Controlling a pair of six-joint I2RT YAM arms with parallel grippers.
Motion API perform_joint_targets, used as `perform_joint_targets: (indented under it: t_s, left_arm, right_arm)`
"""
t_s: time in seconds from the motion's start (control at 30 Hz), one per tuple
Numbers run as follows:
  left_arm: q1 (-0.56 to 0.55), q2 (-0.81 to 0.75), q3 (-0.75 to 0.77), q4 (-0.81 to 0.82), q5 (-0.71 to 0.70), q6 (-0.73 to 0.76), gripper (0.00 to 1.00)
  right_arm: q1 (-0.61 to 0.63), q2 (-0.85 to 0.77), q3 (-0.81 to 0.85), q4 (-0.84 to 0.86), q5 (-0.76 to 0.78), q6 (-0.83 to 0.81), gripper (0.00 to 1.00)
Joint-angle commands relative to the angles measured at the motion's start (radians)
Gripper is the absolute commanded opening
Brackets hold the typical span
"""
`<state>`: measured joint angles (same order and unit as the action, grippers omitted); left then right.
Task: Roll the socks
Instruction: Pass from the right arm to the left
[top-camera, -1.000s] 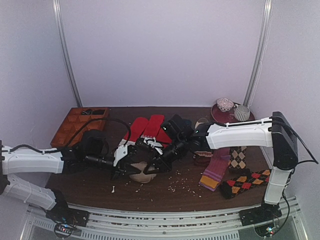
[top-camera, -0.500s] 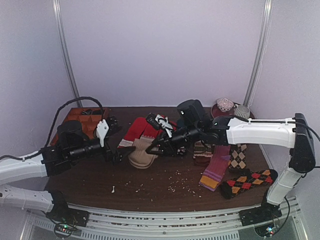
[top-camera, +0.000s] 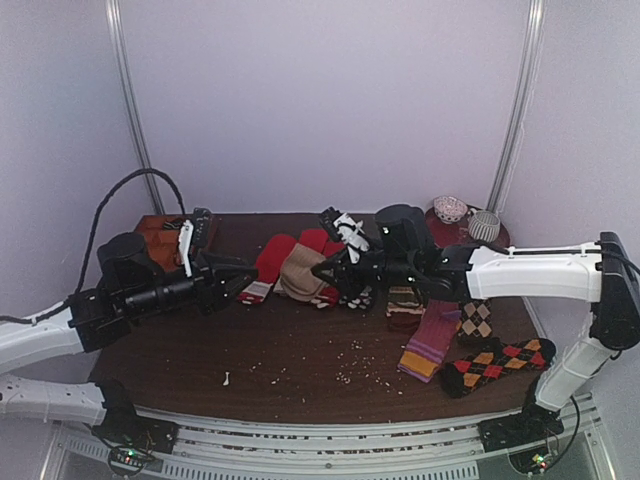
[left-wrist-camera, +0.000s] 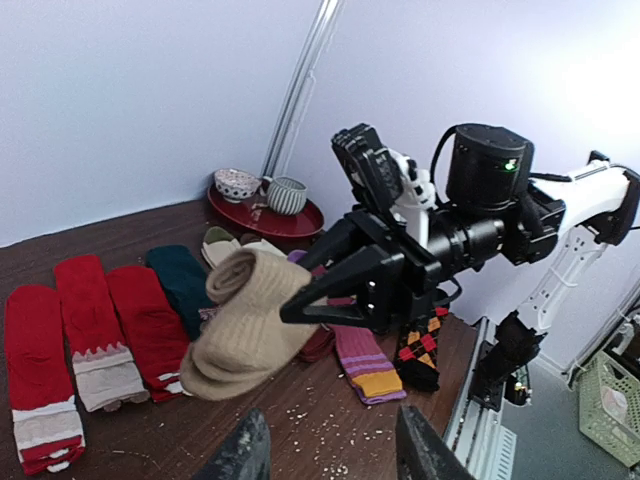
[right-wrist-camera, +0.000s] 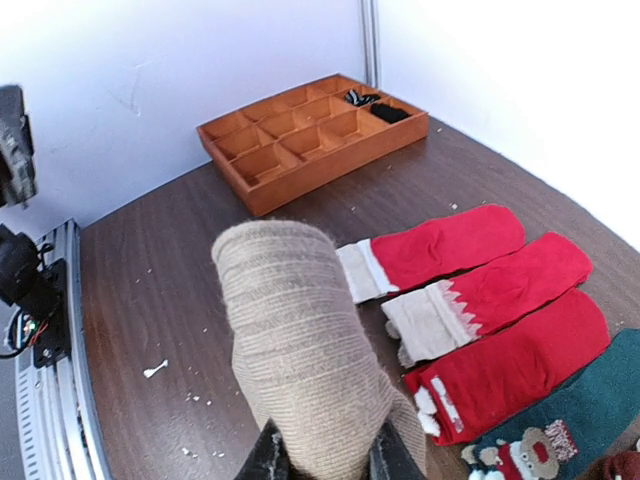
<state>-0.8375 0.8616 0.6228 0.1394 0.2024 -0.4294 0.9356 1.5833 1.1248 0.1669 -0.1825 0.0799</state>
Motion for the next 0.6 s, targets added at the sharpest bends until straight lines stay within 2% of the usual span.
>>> perform_joint_targets:
  t_s: [0.0,0.07,0.13,0.2,0.33,0.4,0.57]
  left_arm:
    - [0.005,-0.06,-0.092,0.232,0.111,-0.273,0.48]
    - [0.006,-0.053,-0.143,0.323,0.116,-0.353,0.64]
    - [0.006,-0.039,-0.197,0.434,0.116,-0.418,0.62]
    - [0.006,-0.018,-0.214,0.487,0.083,-0.443,0.66]
    - [0.006,0.041,-0.194,0.517,0.053,-0.453,0.69]
    - [0.006,0.065,-0.194,0.546,0.044,-0.459,0.74]
    - [0.006,0.127,-0.181,0.59,0.051,-0.465,0.72]
  right_arm:
    - [0.009,-0.04,-0.023,0.158,0.119,-0.006,0.0]
    - [0.02,-0.04,-0.031,0.188,0.118,-0.006,0.0]
    - [0.035,-0.034,-0.027,0.203,0.115,-0.014,0.0]
    - [0.05,-0.024,-0.016,0.21,0.107,-0.018,0.0]
    - [0.079,-0.014,-0.008,0.239,0.091,-0.009,0.0]
    - [0.091,-0.013,-0.005,0.246,0.088,0.0,0.0]
    - [0.118,-0.002,-0.007,0.266,0.105,0.017,0.0]
